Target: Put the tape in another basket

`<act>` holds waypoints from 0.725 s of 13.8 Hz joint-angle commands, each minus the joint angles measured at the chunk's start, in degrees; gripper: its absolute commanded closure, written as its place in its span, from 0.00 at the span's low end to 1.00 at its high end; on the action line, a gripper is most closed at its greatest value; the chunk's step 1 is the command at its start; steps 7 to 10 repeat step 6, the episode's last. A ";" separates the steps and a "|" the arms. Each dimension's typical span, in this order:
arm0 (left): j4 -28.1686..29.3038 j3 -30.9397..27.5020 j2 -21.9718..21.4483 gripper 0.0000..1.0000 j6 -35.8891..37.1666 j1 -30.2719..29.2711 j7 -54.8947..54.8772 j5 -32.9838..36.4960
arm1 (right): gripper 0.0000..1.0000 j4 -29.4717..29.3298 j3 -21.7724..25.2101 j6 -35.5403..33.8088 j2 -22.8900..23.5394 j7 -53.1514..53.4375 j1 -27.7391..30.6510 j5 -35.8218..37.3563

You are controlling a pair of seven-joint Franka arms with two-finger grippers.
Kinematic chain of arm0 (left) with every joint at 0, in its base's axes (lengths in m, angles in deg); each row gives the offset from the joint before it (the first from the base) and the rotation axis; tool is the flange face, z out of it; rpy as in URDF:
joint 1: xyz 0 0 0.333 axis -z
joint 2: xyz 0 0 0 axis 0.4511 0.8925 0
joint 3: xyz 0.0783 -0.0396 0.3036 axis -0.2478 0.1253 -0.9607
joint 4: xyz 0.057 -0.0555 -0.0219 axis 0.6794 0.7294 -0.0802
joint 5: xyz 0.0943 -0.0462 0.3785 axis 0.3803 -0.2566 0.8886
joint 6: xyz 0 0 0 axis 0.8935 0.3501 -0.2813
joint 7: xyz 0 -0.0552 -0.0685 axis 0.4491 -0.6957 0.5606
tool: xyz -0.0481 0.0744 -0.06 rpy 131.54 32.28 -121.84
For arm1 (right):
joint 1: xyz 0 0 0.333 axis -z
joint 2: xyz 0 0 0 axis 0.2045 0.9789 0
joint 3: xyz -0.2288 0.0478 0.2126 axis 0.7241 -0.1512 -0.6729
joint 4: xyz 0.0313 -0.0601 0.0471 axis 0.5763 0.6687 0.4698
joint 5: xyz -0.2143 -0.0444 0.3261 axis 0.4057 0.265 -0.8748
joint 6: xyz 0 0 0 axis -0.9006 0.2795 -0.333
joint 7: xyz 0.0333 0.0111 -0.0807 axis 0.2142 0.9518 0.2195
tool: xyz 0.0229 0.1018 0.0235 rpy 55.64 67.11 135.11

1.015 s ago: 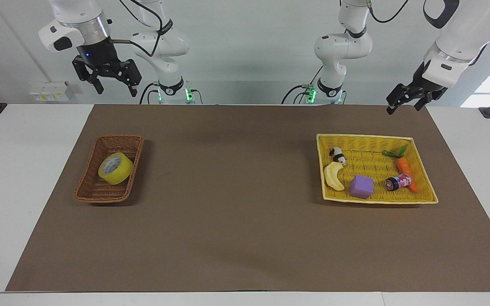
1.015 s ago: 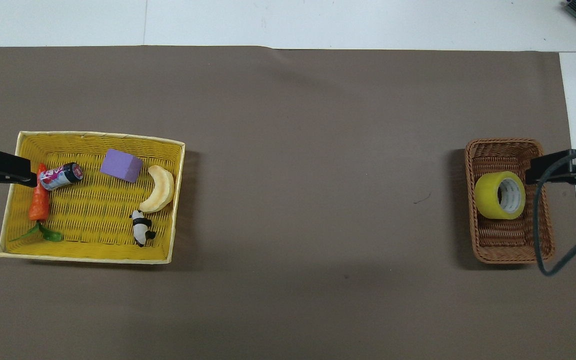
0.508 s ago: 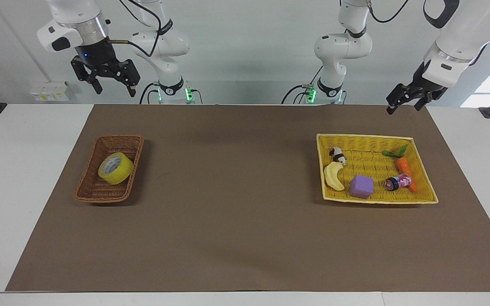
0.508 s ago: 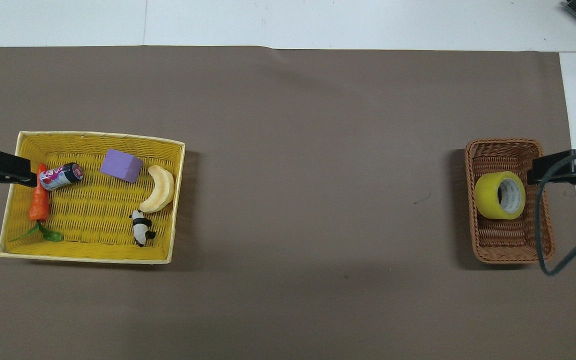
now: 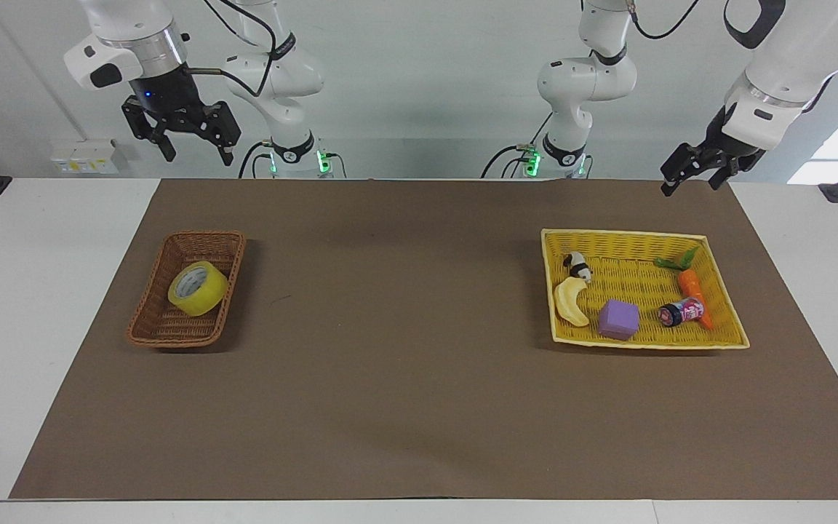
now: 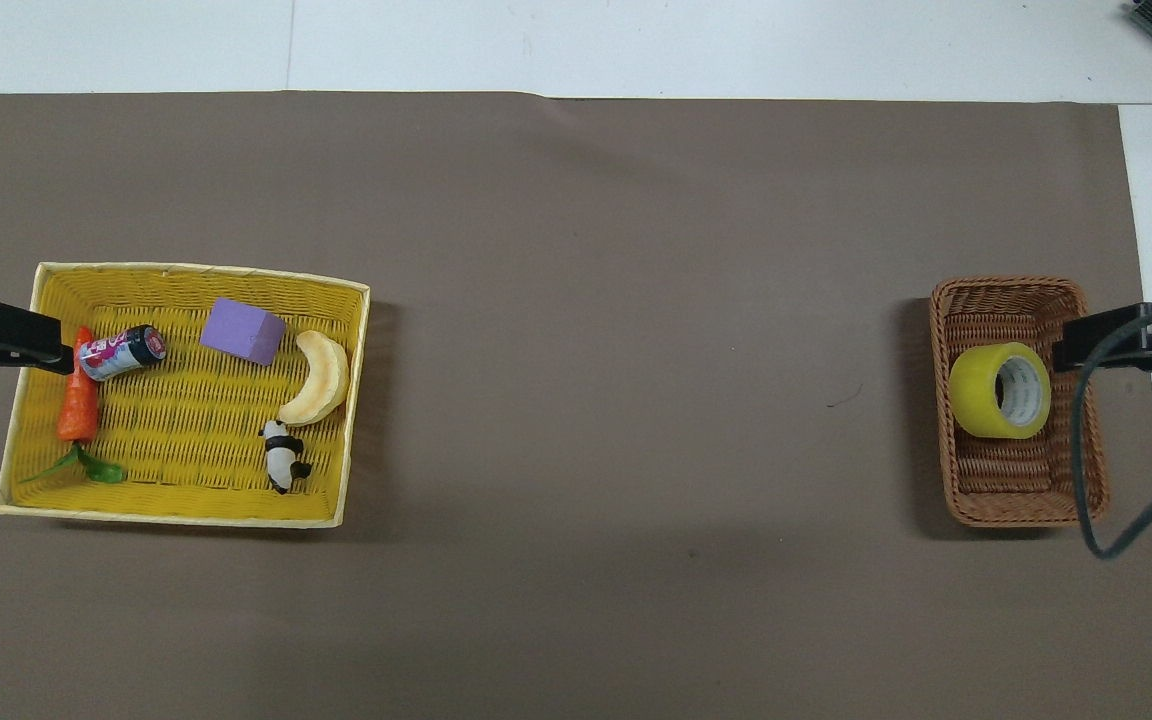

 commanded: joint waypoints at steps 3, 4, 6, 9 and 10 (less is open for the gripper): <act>-0.83 0.47 -0.10 0.00 0.91 -0.93 -0.64 0.59 | 0.00 1.71 -0.22 0.60 -1.38 -1.11 0.75 -1.71; -0.74 0.47 -0.10 0.00 0.91 -0.84 -0.73 0.59 | 0.00 1.71 -0.22 0.60 -1.38 -1.02 0.75 -1.71; -0.74 0.47 -0.10 0.00 0.91 -0.84 -0.64 0.59 | 0.00 1.71 -0.22 0.68 -1.38 -0.94 0.75 -1.71; -0.74 0.47 -0.10 0.00 0.91 -0.84 -0.64 0.59 | 0.00 1.71 -0.22 0.68 -1.38 -0.94 0.75 -1.71; -0.74 0.47 -0.10 0.00 0.91 -0.84 -0.64 0.59 | 0.00 1.71 -0.22 0.68 -1.38 -0.94 0.75 -1.71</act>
